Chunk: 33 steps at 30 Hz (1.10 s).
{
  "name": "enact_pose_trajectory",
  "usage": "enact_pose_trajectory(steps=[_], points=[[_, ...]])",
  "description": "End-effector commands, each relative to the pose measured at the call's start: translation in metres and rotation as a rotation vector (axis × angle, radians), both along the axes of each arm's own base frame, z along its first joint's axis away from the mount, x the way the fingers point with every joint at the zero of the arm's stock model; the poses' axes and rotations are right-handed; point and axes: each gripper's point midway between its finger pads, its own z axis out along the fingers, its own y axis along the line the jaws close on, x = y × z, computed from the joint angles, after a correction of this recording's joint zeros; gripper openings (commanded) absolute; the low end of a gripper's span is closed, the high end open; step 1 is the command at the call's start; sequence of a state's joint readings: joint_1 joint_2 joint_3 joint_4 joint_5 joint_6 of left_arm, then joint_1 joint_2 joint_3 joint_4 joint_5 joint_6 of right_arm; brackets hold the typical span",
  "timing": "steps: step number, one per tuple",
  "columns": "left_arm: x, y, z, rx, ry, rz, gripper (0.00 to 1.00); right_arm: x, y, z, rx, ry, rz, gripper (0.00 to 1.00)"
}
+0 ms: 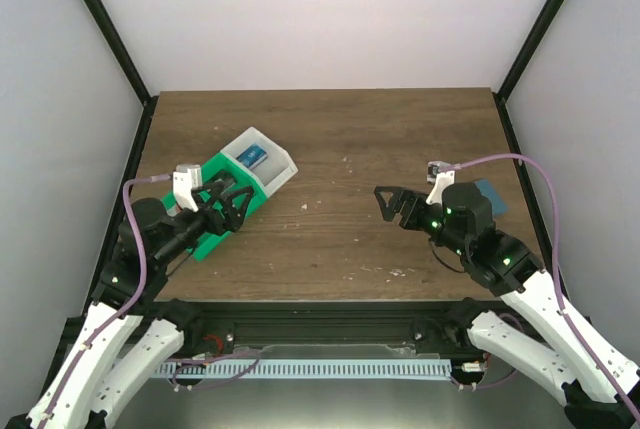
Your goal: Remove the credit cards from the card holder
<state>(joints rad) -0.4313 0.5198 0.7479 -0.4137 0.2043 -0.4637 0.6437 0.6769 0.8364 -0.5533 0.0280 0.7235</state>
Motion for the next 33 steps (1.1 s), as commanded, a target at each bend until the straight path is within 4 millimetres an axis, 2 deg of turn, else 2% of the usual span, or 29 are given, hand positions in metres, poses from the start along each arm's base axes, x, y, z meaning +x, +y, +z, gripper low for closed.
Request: enact_pose_trajectory(steps=[1,8,14,19,24,28,33], points=[[-0.001,0.000,0.007,0.001,-0.037,-0.011,1.00,0.001,-0.004,0.010,0.014,-0.019,-0.017,1.00],[-0.004,0.006,0.015,0.009,-0.084,0.011,1.00,0.003,-0.003,0.006,0.019,-0.020,-0.022,1.00],[0.004,0.008,-0.003,0.045,-0.043,0.041,1.00,0.022,-0.019,-0.025,-0.060,0.065,-0.175,1.00],[0.011,0.012,-0.019,0.085,-0.009,0.075,1.00,0.046,-0.034,-0.034,-0.151,0.069,-0.315,1.00],[0.011,0.006,-0.031,0.092,-0.019,0.039,1.00,0.079,-0.076,-0.050,-0.313,0.116,-0.530,1.00],[0.012,0.003,-0.037,0.121,0.001,0.016,1.00,0.107,-0.109,-0.068,-0.343,0.173,-0.632,1.00],[0.013,0.002,-0.043,0.129,0.018,0.012,1.00,0.130,-0.173,-0.090,-0.369,0.246,-0.822,1.00]])
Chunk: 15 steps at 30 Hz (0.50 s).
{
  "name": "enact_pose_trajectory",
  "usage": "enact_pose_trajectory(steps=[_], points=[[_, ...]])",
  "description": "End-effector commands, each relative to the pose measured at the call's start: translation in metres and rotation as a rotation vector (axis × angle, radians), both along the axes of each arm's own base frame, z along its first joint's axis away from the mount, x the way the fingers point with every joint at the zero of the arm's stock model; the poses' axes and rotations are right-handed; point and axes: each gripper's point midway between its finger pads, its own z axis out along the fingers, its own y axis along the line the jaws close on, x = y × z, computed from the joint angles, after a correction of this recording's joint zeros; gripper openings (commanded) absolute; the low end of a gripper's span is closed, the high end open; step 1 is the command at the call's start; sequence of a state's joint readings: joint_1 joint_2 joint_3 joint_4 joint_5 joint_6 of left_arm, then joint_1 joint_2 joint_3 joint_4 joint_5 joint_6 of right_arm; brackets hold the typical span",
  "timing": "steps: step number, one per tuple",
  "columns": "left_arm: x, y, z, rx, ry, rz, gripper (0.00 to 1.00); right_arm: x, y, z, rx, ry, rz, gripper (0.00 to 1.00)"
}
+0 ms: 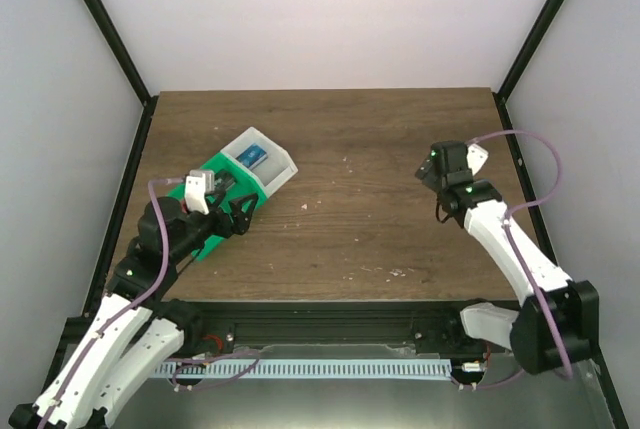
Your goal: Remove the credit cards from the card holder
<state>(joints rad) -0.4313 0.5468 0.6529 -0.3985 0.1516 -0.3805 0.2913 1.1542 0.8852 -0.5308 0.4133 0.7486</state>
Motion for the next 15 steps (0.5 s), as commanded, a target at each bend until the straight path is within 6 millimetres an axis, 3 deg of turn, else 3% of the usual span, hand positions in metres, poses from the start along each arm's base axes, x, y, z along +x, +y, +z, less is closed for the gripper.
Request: enact_pose_trajectory(steps=[1,7,15], points=[[-0.002,-0.002,0.004,0.006,-0.031,-0.026,1.00,0.023,-0.053,0.007,-0.051,-0.027,-0.164,1.00],[-0.006,-0.002,0.008,-0.006,-0.058,-0.033,1.00,0.042,-0.101,-0.024,-0.046,0.012,-0.239,1.00],[-0.009,-0.001,0.011,-0.012,-0.081,-0.039,1.00,0.039,-0.165,-0.085,0.004,0.165,-0.371,1.00]])
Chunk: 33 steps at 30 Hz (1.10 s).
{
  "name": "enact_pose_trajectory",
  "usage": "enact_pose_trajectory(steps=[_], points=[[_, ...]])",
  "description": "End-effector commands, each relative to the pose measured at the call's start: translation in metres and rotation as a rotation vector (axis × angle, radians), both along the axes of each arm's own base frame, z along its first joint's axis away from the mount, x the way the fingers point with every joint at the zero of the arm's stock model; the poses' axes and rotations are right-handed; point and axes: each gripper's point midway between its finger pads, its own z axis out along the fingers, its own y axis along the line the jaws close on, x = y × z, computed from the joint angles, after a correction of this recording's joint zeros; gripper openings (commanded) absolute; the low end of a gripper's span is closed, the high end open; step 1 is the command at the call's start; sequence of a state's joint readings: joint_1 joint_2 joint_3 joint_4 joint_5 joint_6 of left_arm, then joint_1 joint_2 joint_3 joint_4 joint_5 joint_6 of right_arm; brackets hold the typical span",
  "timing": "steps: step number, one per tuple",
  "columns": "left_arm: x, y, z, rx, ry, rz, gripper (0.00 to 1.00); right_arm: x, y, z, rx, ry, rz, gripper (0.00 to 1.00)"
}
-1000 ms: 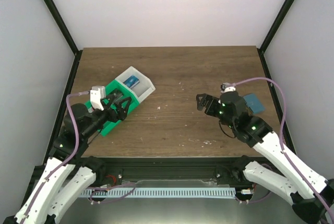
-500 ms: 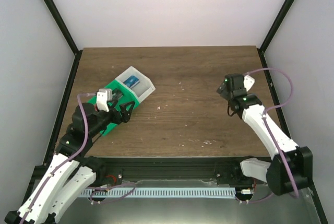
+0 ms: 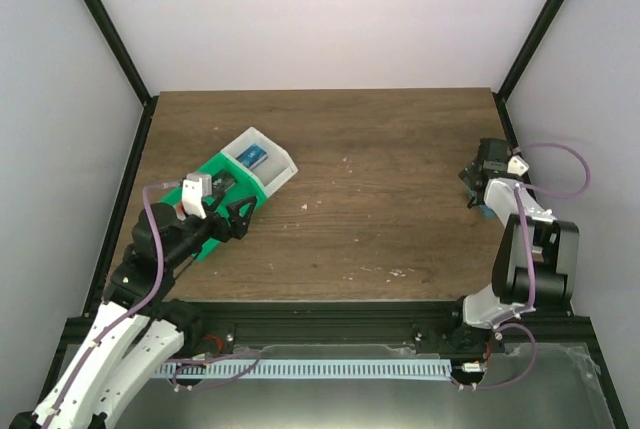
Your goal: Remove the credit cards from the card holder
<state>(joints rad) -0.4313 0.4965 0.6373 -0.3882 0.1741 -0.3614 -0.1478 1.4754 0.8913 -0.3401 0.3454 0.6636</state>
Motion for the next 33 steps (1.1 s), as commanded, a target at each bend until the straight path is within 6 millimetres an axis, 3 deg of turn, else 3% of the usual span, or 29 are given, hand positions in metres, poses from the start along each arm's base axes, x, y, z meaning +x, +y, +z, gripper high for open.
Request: enact_pose_trajectory(steps=[1,8,11,26,33], points=[[-0.001,-0.001,0.004,-0.002,-0.034,-0.013,1.00,0.010,-0.028,-0.012,0.022,0.018,-0.043,1.00],[-0.003,-0.006,0.005,-0.005,-0.048,-0.045,1.00,0.030,-0.033,-0.036,0.050,0.062,0.021,0.98],[-0.003,-0.006,0.003,-0.004,-0.038,-0.049,1.00,0.041,-0.021,-0.045,0.094,0.067,0.110,0.95],[-0.005,-0.007,0.007,-0.011,-0.053,-0.055,1.00,0.036,-0.011,-0.086,0.143,0.207,0.178,0.89],[-0.004,-0.009,0.003,-0.003,-0.036,-0.067,0.99,0.036,0.008,-0.089,0.148,0.212,0.236,0.85]])
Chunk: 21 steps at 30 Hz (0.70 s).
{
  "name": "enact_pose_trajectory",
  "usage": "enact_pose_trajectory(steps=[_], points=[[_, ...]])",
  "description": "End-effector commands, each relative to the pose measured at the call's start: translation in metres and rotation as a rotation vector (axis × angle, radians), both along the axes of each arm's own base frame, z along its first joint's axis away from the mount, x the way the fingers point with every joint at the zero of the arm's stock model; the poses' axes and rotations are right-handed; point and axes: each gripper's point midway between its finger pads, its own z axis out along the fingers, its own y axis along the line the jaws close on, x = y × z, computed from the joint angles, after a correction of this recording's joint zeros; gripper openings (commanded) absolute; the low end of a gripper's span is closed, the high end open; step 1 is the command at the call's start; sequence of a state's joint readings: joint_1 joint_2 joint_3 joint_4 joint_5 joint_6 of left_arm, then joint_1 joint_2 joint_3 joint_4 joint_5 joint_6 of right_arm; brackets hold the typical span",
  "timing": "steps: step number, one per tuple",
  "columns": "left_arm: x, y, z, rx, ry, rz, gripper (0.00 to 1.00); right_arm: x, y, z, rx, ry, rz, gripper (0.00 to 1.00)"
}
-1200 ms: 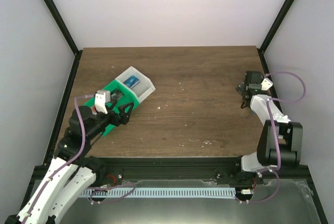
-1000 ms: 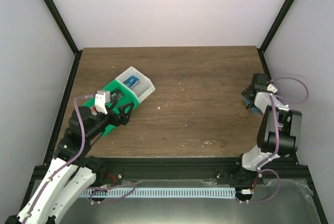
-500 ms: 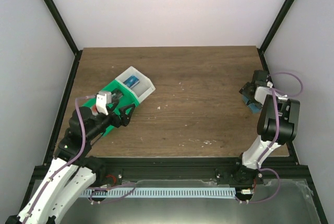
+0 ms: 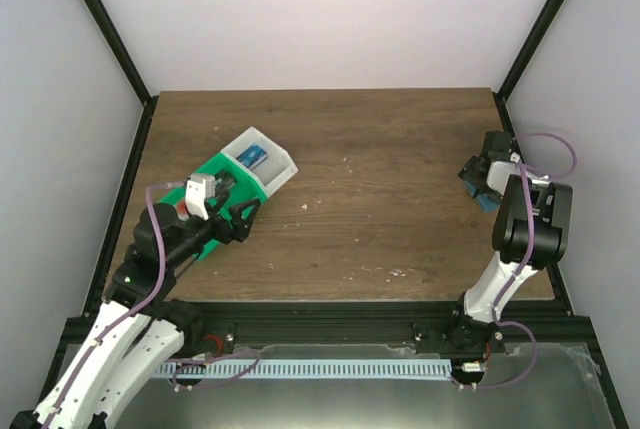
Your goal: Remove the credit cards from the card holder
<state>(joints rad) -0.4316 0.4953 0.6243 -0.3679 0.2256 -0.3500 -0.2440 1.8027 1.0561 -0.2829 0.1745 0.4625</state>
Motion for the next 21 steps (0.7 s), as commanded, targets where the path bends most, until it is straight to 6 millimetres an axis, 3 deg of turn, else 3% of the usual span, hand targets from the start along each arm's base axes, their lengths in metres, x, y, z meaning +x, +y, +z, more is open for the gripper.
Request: enact_pose_trajectory(steps=[1,11,21], points=[[0.000,-0.001,0.004,0.002,-0.028,-0.014,0.99,-0.010,0.029,-0.027,0.083,0.078,0.079,0.85],[-0.002,-0.001,0.004,0.000,-0.029,-0.015,0.99,-0.008,0.084,-0.031,0.081,0.103,0.220,0.78],[-0.002,-0.002,0.003,0.001,-0.027,-0.023,0.99,-0.025,0.145,-0.050,0.087,0.168,0.371,0.71]])
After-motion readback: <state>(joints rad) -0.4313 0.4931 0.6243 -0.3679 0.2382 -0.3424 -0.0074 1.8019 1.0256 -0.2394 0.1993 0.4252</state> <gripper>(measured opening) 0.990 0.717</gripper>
